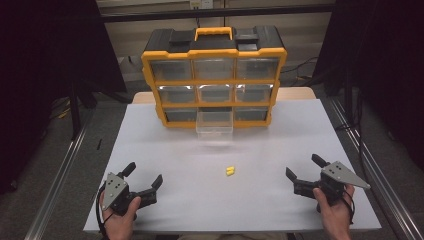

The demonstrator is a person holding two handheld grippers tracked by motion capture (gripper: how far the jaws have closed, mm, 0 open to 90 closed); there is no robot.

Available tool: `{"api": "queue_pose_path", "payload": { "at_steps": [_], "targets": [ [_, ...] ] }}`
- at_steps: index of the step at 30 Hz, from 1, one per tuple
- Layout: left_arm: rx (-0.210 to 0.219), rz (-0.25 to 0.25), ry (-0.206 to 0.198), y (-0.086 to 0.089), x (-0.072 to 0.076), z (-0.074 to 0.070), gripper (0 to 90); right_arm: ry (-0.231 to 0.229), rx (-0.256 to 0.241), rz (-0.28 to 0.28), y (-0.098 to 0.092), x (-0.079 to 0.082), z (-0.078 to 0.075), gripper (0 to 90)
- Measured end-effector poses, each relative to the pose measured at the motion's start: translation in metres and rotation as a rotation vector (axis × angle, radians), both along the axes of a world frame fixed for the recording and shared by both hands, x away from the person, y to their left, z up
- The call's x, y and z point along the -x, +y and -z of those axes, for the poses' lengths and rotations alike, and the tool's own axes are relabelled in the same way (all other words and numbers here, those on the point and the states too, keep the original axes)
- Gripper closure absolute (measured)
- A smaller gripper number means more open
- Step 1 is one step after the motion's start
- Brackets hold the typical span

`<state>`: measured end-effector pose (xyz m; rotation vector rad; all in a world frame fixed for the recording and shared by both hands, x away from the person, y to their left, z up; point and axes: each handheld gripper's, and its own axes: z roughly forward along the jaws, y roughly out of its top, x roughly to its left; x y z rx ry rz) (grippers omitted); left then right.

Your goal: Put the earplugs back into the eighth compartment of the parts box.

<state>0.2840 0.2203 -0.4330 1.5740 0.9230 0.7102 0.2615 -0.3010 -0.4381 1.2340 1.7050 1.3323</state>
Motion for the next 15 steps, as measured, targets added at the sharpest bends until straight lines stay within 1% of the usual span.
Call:
{"api": "queue_pose_path", "payload": {
  "at_steps": [2,5,7,10,15],
  "targets": [
    [-0.003,-0.001,-0.003,-0.001,0.0,0.0,3.0,0.006,0.001,-0.038,0.003,-0.001,0.0,0.8],
    [-0.004,-0.003,-0.004,-0.001,0.001,-0.001,3.0,0.025,0.0,-0.071,0.004,-0.003,0.001,0.6],
    [0.002,-0.004,-0.003,-0.002,0.001,-0.001,3.0,0.032,0.003,-0.098,0.006,-0.005,0.002,0.7],
    [0.004,0.002,-0.001,-0.003,0.0,-0.001,3.0,0.046,0.008,-0.131,0.011,-0.007,0.001,1.2],
    [0.004,-0.002,-0.003,-0.002,0.0,-0.001,3.0,0.052,0.015,-0.167,0.02,-0.011,-0.002,1.3]
  ]
}}
